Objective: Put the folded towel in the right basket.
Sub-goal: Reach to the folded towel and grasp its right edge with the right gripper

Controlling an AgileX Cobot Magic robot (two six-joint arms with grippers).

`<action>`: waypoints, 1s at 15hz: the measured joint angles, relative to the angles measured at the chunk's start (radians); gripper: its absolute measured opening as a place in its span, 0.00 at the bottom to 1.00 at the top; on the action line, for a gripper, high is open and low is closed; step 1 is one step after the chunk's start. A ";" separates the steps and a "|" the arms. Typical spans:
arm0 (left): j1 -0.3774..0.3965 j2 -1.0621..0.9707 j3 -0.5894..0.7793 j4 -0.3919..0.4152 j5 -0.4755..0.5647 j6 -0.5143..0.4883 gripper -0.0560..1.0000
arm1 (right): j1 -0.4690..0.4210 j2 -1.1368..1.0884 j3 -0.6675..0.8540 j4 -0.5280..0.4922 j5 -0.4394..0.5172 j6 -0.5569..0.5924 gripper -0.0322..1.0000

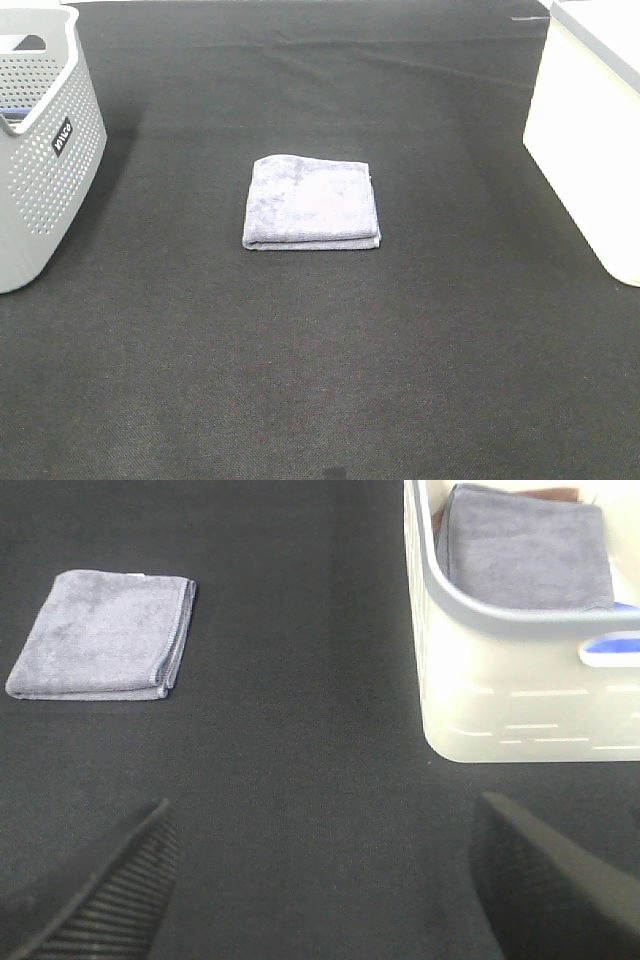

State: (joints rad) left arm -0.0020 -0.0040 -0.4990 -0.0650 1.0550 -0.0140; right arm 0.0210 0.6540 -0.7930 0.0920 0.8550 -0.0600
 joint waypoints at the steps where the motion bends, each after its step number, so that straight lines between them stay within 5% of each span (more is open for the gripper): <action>1: 0.000 0.000 0.000 0.000 0.000 0.000 0.97 | 0.000 0.087 -0.055 0.002 0.000 0.000 0.77; 6: 0.000 0.000 0.000 0.000 0.000 0.000 0.97 | 0.000 0.500 -0.378 0.012 0.004 -0.028 0.77; 10: 0.000 0.000 0.000 0.000 0.000 0.000 0.97 | 0.002 0.855 -0.726 0.087 0.109 -0.090 0.77; 15: 0.000 0.000 0.000 0.000 0.000 0.000 0.97 | 0.146 1.203 -1.046 0.099 0.234 -0.126 0.77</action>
State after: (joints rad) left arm -0.0020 -0.0040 -0.4990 -0.0650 1.0550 -0.0140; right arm 0.1670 1.8570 -1.8390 0.1910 1.0890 -0.1860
